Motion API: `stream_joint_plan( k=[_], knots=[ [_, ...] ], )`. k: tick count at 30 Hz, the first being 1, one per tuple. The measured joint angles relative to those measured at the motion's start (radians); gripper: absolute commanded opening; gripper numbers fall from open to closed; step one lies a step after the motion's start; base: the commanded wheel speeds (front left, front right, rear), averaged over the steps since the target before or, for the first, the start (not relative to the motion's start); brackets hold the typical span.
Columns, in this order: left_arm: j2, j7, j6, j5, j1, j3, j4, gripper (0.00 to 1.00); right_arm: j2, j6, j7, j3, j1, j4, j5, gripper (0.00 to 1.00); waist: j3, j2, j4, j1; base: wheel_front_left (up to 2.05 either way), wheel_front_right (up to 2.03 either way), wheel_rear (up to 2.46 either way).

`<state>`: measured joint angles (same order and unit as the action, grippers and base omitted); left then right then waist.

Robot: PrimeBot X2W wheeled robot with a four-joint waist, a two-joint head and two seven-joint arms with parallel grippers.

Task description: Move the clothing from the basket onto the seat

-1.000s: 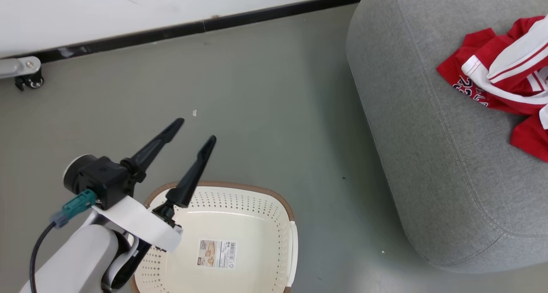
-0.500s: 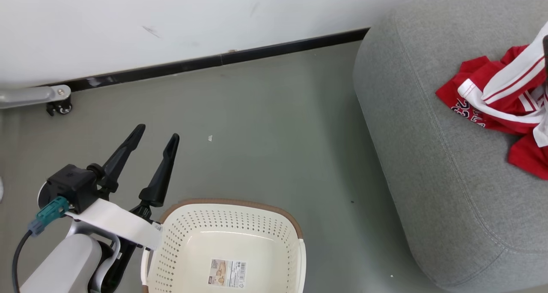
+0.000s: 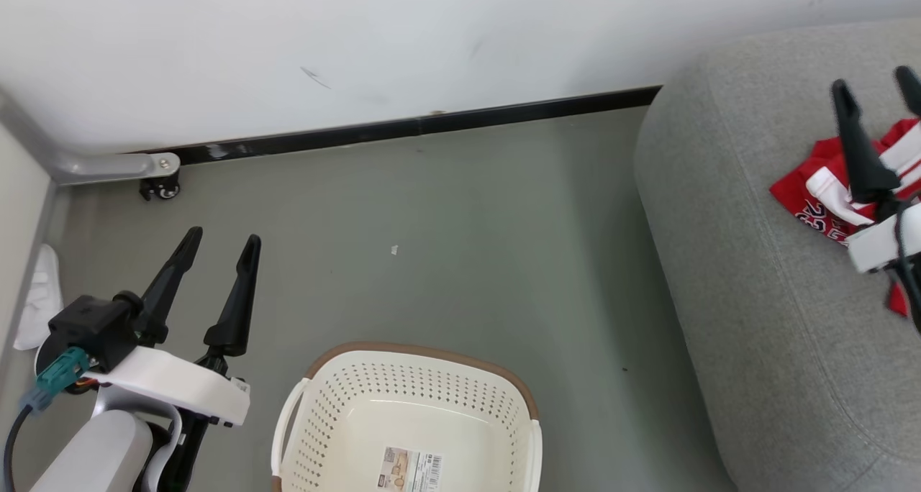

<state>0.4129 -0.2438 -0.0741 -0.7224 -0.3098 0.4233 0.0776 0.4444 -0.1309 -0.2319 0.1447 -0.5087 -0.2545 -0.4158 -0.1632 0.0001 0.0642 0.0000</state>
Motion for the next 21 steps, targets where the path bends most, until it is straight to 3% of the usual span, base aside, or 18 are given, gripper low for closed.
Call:
stream_joint_plan(
  k=[21],
  knots=[
    [-0.030, -0.004, -0.030, -0.007, 0.088, -0.061, 0.039, 1.00, -0.118, 0.000, -0.016, -0.010, 0.209, 0.101, 0.048, 1.00, 0.064, 0.0000, -0.109, 0.0000, 0.00, 0.00, 0.00]
  ],
)
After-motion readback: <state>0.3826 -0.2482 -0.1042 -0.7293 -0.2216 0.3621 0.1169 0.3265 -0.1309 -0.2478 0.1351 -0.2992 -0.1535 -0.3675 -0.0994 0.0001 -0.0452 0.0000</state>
